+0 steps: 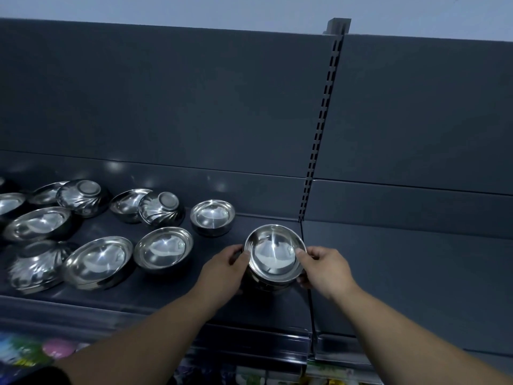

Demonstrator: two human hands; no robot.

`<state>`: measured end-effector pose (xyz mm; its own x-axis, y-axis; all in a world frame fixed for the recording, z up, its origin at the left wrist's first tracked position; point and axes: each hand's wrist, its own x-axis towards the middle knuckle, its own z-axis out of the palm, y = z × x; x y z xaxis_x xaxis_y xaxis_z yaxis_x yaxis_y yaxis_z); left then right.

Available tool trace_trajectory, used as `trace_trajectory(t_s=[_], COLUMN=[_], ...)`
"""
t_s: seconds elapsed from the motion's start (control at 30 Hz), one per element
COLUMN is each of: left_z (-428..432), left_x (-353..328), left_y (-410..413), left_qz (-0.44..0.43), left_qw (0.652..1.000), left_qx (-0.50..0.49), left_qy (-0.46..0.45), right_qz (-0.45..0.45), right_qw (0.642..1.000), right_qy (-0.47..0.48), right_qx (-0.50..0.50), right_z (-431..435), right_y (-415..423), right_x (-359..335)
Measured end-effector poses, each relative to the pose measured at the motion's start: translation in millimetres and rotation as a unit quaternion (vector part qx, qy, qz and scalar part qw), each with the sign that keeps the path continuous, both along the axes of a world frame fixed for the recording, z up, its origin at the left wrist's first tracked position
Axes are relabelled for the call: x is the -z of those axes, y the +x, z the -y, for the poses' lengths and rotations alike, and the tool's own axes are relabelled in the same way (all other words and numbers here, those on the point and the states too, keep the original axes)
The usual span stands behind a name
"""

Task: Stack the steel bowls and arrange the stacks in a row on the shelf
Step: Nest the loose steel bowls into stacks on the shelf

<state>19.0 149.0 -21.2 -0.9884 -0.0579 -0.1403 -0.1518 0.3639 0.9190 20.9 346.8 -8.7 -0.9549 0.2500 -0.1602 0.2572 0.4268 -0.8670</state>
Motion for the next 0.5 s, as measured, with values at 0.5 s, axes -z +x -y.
trace_trajectory(t_s=[0.5], left_z=[95], left_x=[-9], left_y=[-2], left_qz=[-0.132], left_qw=[0.973], left_qx=[0.011], left_qy=[-0.192], right_qz=[-0.160], right_qw=[0.956], right_qy=[0.234], right_qx=[-0.076], right_z=[78], right_y=[-1], right_x=[-42])
